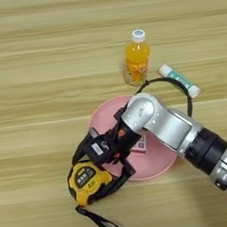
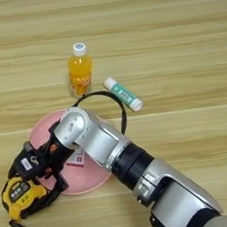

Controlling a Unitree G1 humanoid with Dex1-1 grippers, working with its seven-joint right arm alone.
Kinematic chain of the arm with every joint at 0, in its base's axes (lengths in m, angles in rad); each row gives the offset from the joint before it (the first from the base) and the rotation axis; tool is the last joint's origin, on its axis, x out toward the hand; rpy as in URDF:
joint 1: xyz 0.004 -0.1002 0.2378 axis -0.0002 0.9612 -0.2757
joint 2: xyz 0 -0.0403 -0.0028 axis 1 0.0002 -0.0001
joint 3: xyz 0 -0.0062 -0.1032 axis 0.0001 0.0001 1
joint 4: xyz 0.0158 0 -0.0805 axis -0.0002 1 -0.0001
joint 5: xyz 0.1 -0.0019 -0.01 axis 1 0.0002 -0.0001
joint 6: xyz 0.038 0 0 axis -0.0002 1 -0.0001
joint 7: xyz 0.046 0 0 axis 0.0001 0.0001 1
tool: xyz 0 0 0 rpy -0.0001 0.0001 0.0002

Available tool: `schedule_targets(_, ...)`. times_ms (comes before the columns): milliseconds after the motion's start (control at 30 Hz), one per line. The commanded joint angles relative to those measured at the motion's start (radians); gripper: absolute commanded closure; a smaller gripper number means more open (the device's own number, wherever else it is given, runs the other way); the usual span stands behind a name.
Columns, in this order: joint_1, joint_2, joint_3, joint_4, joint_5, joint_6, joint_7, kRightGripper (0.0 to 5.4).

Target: Move the objects on the table

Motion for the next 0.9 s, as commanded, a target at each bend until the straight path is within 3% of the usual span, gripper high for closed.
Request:
schedule_targets(33, -0.077, 0.009, -0.02, -0.026, 0.003, 0.002, -0.019, 1.26)
schedule_targets(267, -0.078, 0.014, -0.027, -0.028, 0.007, 0.003, -0.017, 1.34)
schedule_targets(533, -0.102, 0.041, -0.12, -0.118, 0.111, 0.115, -0.01, 1.34)
schedule_targets(900, -0.115, -0.027, -0.245, -0.231, 0.204, 0.218, -0.022, 1.35)
